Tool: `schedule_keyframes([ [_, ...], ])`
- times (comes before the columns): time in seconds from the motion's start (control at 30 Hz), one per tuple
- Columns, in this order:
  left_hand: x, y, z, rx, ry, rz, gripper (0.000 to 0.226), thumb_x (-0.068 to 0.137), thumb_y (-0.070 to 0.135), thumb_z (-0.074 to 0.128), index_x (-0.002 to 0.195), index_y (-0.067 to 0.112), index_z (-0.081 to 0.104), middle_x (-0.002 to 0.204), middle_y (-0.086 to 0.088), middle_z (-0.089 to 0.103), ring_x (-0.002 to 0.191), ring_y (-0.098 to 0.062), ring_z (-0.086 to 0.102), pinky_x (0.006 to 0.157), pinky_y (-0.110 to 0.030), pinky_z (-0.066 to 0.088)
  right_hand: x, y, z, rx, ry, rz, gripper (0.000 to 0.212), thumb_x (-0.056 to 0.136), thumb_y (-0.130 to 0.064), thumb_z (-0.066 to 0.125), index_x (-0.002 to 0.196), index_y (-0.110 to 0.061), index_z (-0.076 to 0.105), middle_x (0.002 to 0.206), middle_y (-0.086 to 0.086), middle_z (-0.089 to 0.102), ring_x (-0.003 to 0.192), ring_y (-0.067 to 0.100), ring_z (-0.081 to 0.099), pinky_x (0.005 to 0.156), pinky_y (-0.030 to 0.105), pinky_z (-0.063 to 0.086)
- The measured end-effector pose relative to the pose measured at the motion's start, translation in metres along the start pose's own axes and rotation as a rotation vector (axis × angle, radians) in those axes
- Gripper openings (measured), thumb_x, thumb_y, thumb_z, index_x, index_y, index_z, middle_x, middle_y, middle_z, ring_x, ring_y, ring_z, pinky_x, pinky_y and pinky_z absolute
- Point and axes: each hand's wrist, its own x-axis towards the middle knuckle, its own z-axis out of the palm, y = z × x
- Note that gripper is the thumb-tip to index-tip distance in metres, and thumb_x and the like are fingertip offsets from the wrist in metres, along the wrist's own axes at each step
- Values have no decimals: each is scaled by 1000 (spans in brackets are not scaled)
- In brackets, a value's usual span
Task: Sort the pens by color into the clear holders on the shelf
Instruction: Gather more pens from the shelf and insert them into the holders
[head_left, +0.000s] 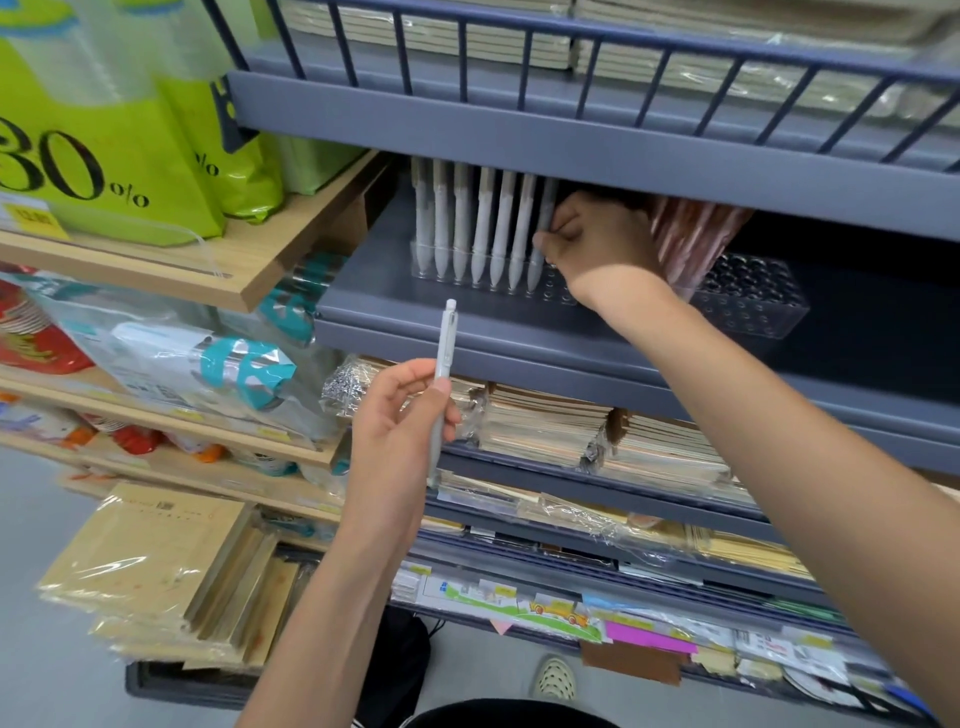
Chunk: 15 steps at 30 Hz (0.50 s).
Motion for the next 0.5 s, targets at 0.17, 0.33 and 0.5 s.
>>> schedule_keyframes([
  [0.17,0,-1,0,-19,5,-9,13,98,5,58,106,14,64,85,-4,61,70,-13,60,65,-23,53,0,2,4,7,42,15,15,90,-35,66,91,-20,67,91,-2,71,82,14,54,66,7,26],
  [0.33,2,-3,-2,-6,18,-7,13,96,9,61,107,13,68,82,1,67,74,-11,63,69,-23,54,0,4,5,51,37,27,14,88,-33,68,93,-20,70,77,-9,60,79,10,55,70,14,31],
  [0.5,7,3,-3,52,39,61,17,92,14,69,101,25,77,93,8,75,89,-6,69,78,-18,54,-2,7,1,132,9,40,12,87,-30,70,92,-19,71,80,-10,62,82,9,60,79,20,43],
])
